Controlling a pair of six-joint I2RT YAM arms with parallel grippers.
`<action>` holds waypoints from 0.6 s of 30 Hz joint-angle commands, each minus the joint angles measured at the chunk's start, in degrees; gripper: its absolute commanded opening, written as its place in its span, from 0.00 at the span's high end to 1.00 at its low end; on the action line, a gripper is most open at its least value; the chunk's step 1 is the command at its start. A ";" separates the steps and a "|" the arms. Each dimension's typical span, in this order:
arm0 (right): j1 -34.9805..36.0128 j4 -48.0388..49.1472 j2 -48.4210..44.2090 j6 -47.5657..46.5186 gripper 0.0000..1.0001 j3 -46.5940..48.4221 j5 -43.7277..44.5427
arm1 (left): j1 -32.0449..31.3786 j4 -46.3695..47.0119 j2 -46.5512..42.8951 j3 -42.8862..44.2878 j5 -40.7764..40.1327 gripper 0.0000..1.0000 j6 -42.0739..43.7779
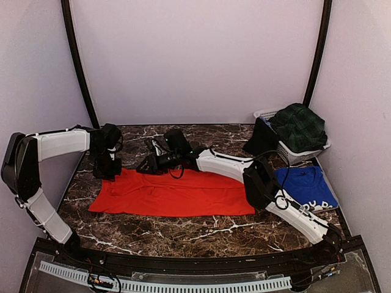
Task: Fold and stack the mixed laundry pile
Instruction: Smooth out the rectangle-folded T-shirt at the center of the board.
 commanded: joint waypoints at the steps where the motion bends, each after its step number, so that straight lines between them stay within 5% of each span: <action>1: 0.39 2.04 1.78 0.08 0.65 2.47 -0.07 | -1.35 -6.48 -3.45 0.31 -3.14 1.00 0.37; 14: 0.76 1.99 3.74 -0.45 0.66 4.23 0.03 | -2.97 -6.08 -6.57 -0.38 -1.64 1.00 1.58; 18: 0.86 1.90 3.53 -1.06 0.86 3.84 -0.50 | -3.99 -5.57 -7.61 -1.16 -1.31 1.00 1.96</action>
